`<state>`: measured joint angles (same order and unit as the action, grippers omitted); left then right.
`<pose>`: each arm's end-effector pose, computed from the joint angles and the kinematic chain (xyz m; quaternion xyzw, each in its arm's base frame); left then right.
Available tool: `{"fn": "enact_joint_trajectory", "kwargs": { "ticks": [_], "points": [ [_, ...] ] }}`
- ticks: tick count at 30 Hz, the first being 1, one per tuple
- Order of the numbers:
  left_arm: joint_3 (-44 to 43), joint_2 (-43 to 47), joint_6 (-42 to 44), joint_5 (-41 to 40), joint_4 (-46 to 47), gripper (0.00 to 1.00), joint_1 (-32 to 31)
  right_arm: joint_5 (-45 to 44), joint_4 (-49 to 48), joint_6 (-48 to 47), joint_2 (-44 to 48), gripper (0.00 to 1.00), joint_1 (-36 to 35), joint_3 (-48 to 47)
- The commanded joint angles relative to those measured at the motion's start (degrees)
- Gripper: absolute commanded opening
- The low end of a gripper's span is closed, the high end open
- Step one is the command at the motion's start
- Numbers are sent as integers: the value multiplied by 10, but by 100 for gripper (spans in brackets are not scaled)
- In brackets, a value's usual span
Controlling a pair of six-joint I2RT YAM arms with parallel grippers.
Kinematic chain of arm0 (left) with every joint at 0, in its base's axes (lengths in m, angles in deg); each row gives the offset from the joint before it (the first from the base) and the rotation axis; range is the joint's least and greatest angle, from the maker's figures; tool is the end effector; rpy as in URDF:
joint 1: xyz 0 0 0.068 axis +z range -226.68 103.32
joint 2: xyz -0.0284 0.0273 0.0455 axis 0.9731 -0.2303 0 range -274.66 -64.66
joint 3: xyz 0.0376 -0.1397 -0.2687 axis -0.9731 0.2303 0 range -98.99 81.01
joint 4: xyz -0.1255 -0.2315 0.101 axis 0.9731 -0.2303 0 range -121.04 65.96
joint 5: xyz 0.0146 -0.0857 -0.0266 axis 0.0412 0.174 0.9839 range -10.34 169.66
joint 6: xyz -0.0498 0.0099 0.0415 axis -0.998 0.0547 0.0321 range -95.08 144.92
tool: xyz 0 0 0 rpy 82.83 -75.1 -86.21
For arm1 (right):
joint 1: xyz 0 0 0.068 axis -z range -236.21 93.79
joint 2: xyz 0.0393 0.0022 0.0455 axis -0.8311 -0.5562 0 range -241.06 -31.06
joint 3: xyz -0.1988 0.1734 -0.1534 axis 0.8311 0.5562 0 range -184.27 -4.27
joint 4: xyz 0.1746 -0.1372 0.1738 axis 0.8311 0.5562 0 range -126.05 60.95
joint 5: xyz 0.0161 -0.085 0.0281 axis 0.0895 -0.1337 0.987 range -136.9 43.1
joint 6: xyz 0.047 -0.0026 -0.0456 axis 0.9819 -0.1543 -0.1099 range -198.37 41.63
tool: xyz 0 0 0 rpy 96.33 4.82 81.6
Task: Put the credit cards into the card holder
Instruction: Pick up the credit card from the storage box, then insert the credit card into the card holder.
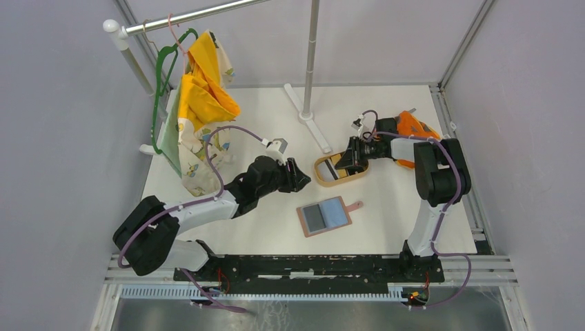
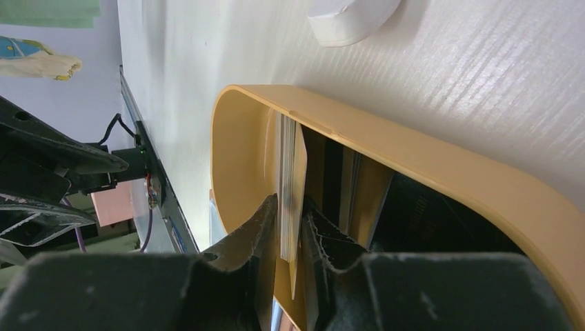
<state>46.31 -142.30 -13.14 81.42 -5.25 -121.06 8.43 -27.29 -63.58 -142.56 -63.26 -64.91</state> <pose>0.2185 -0.2159 0.2146 0.0545 0.8376 -0.3678 0.4003 0.3881 0.0907 0.1319 -0.0638 0.8610 0.4840 0.1430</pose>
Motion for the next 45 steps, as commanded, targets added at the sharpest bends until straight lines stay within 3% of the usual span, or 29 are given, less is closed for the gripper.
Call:
{"fn": "enact_joint_trajectory", "kwargs": {
  "ticks": [1,5,11,22,25,28,31,34,40,45],
  "points": [
    [0,25,30,-2,12,53,-1,13,-18,4,20,23,9,4],
    [2,31,31,-2,12,53,-1,13,-19,5,23,20,16,6],
    [19,55,30,8,38,53,-1,11,-22,7,36,6,28,11],
    [107,166,33,82,199,54,0,45,-75,8,144,0,60,57],
    [137,206,27,71,232,64,-1,81,-152,37,193,0,61,96],
    [142,220,21,55,222,85,0,119,-258,96,233,0,61,144],
    [141,199,17,68,226,90,-1,138,-360,169,265,0,60,195],
    [157,157,-1,99,301,90,-1,138,-452,225,298,0,57,246],
    [132,11,-37,161,428,89,-2,125,-492,233,349,0,26,287],
    [94,-77,-47,165,487,89,-19,132,-508,237,341,0,-10,290]
  ]
}}
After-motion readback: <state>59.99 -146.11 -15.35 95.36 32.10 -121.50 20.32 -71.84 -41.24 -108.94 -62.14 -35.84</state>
